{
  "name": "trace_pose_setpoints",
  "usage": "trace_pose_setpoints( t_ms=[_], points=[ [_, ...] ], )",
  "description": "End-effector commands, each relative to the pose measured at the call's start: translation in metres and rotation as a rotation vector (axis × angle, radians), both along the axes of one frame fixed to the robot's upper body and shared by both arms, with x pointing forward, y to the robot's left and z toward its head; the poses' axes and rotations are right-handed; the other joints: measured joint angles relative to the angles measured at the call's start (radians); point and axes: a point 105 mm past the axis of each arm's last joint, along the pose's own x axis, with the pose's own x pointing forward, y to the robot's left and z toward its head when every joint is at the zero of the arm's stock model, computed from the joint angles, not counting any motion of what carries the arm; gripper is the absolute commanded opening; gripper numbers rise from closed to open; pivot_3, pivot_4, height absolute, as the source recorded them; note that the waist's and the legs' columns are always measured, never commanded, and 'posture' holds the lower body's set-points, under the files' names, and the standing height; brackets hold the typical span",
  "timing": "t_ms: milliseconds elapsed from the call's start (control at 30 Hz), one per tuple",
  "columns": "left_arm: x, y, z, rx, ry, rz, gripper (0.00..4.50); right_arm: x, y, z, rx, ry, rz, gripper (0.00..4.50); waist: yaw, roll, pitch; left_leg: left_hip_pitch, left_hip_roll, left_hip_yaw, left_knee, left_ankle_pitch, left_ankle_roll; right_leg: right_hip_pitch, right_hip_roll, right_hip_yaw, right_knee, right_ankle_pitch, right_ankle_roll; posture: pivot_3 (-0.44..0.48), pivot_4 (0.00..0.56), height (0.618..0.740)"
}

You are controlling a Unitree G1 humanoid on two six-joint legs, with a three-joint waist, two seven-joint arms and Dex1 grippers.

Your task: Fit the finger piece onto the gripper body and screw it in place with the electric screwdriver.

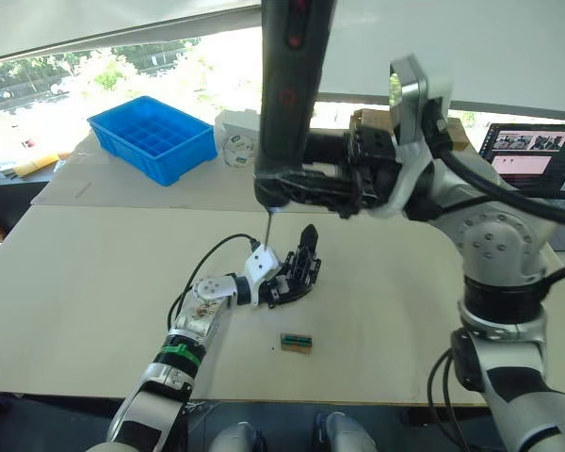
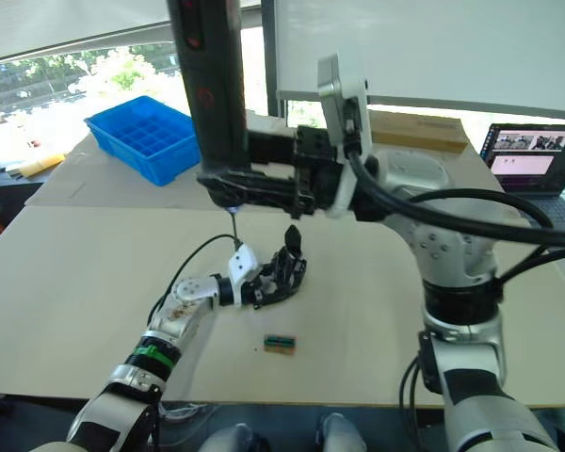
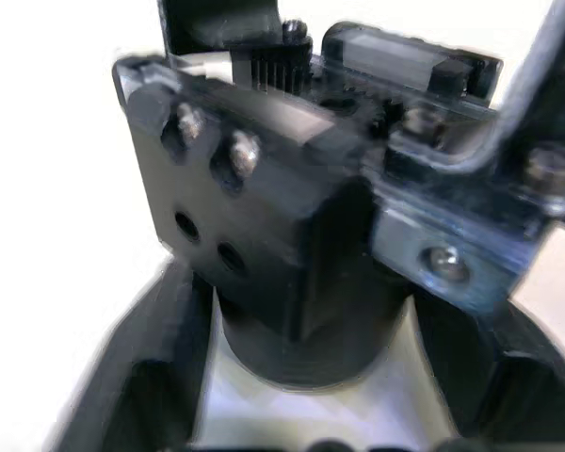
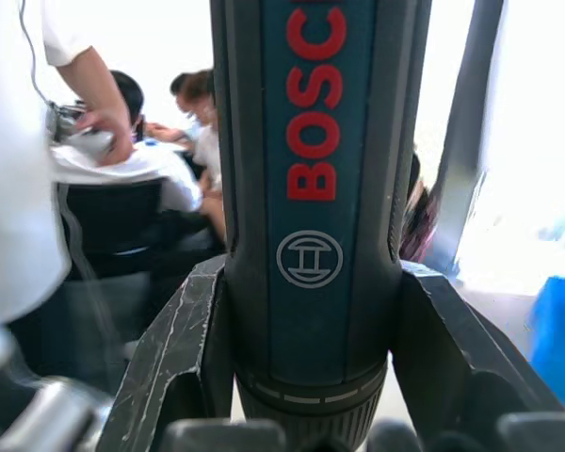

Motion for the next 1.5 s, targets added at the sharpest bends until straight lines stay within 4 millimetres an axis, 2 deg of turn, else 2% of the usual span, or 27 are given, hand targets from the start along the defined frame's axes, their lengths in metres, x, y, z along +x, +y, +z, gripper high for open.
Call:
trace_pose_setpoints(
  t_ms=[33,100,167,233,300,333,467,533,700,733,800,900,967,1100,1167,1233,1300,1367,1500],
  points=[
    [-0.015,0.029,0.011,0.025,0.026,-0.026,4.5,-0.007,-0.03,0.001,-0.046,0.121,-0.082,1.92,-0.006,0.0,0.0,0.0,0.0,0.0,-0.001,0.0,0.0,-0.001,-0.003,0.0,0.0,0.0,0.0,0.0,0.15,0.738],
    [-0.034,0.046,0.02,0.066,0.041,-0.099,4.5,-0.005,-0.053,-0.015,-0.124,0.287,-0.155,1.92,-0.011,0.001,0.001,0.0,0.0,0.0,-0.003,0.0,0.0,-0.001,-0.003,0.001,-0.001,0.0,-0.001,0.0,0.15,0.738],
    [-0.045,0.052,0.025,0.091,0.053,-0.138,4.5,-0.008,-0.064,-0.021,-0.158,0.373,-0.18,1.92,-0.011,0.003,0.003,0.001,0.001,0.0,-0.004,0.0,-0.001,-0.002,-0.003,0.001,-0.001,-0.001,-0.001,0.0,0.15,0.738],
    [-0.058,0.069,0.035,0.144,0.068,-0.181,4.5,0.003,-0.098,-0.05,-0.246,0.58,-0.339,1.92,-0.009,0.005,0.004,0.001,0.001,0.001,-0.004,0.0,-0.001,-0.001,-0.004,0.002,-0.002,0.0,-0.001,0.0,0.15,0.738],
    [-0.069,0.083,0.048,0.204,0.069,-0.219,4.5,0.022,-0.15,-0.095,-0.35,0.832,-0.639,1.92,-0.002,0.004,0.004,0.001,0.001,0.0,-0.004,0.0,-0.001,0.0,-0.004,0.006,-0.002,-0.001,-0.001,0.0,0.15,0.738],
    [-0.071,0.086,0.052,0.219,0.067,-0.225,4.5,0.026,-0.166,-0.109,-0.379,0.895,-0.734,1.92,0.001,0.003,0.005,0.001,0.001,0.0,-0.004,0.0,-0.001,0.0,-0.004,0.005,-0.003,-0.001,-0.001,0.0,0.15,0.738],
    [-0.062,0.085,0.065,0.214,0.03,-0.197,4.5,0.035,-0.212,-0.162,-0.562,0.928,-1.015,1.92,0.011,0.011,0.005,0.0,-0.002,0.003,-0.004,0.0,0.001,-0.002,-0.003,0.008,-0.003,-0.001,0.003,0.0,0.15,0.738],
    [-0.059,0.084,0.069,0.209,0.017,-0.189,4.5,0.042,-0.226,-0.176,-0.577,0.965,-1.083,1.92,0.007,0.011,0.006,0.0,-0.002,0.004,-0.005,0.0,0.001,-0.002,0.001,0.008,-0.003,-0.001,0.004,0.0,0.15,0.738],
    [-0.058,0.08,0.071,0.209,0.003,-0.193,4.5,0.046,-0.236,-0.194,-0.662,0.978,-1.108,1.92,-0.01,0.011,0.007,0.004,-0.001,0.007,-0.008,0.001,-0.002,-0.001,0.005,0.009,-0.003,-0.002,0.004,0.0,0.15,0.738],
    [-0.058,0.08,0.071,0.209,0.0,-0.192,4.5,0.045,-0.235,-0.196,-0.674,0.978,-1.096,1.92,-0.01,0.01,0.006,0.004,-0.001,0.007,-0.008,0.001,-0.002,-0.001,0.006,0.009,-0.003,-0.002,0.005,0.0,0.15,0.738],
    [-0.057,0.081,0.071,0.209,0.002,-0.185,4.5,0.043,-0.236,-0.199,-0.691,0.992,-1.092,2.94,-0.009,0.009,0.006,0.004,-0.001,0.007,-0.007,0.001,-0.002,0.0,0.006,0.009,-0.003,-0.004,0.008,0.0,0.15,0.738],
    [-0.059,0.087,0.069,0.21,0.039,-0.177,4.5,0.038,-0.238,-0.199,-0.698,0.993,-1.079,3.9,-0.009,0.008,0.005,0.004,-0.001,0.007,-0.007,0.001,-0.002,0.0,0.005,0.01,-0.003,-0.003,0.007,0.0,0.15,0.738],
    [-0.068,0.096,0.069,0.188,0.134,-0.184,4.5,0.036,-0.238,-0.19,-0.683,0.946,-1.069,4.48,-0.008,0.007,0.005,0.004,-0.001,0.007,-0.007,0.001,-0.002,0.0,0.005,0.009,-0.003,-0.003,0.006,0.0,0.15,0.738],
    [-0.088,0.127,0.078,0.194,0.284,-0.153,4.5,0.031,-0.233,-0.144,-0.672,0.661,-0.991,4.48,-0.006,0.008,0.007,0.003,-0.001,0.006,-0.008,0.001,-0.002,-0.003,0.003,0.009,-0.002,-0.003,0.006,0.0,0.15,0.738],
    [-0.087,0.16,0.095,0.202,0.291,-0.034,4.5,0.017,-0.233,-0.102,-0.585,0.548,-0.904,4.48,-0.007,0.011,0.009,0.003,-0.001,0.006,-0.009,0.001,-0.002,-0.003,0.004,0.009,-0.002,-0.005,0.008,0.0,0.15,0.738],
    [-0.086,0.187,0.111,0.2,0.288,0.07,4.5,0.007,-0.248,-0.08,-0.652,0.314,-0.879,4.48,-0.005,0.013,0.011,0.003,-0.001,0.006,-0.009,0.001,-0.002,-0.003,0.004,0.009,-0.002,-0.007,0.011,0.0,0.15,0.738],
    [-0.093,0.208,0.115,0.236,0.305,0.109,4.5,-0.003,-0.28,-0.087,-0.792,0.16,-0.891,4.48,-0.002,0.011,0.009,0.004,0.0,0.006,-0.009,0.001,-0.002,-0.001,0.005,0.008,-0.003,-0.009,0.014,0.0,0.15,0.738],
    [-0.101,0.221,0.112,0.282,0.323,0.122,4.5,-0.013,-0.302,-0.094,-0.824,0.131,-0.898,4.48,-0.001,0.008,0.008,0.007,0.0,0.007,-0.011,0.001,-0.002,0.002,0.005,0.009,-0.003,-0.011,0.017,0.0,0.15,0.738],
    [-0.106,0.24,0.101,0.348,0.317,0.165,4.5,-0.022,-0.331,-0.103,-0.731,0.155,-0.931,4.48,-0.006,0.009,0.009,0.007,-0.003,0.009,-0.011,0.0,-0.001,0.0,0.002,0.011,-0.003,-0.012,0.017,0.0,0.15,0.738]
  ],
)
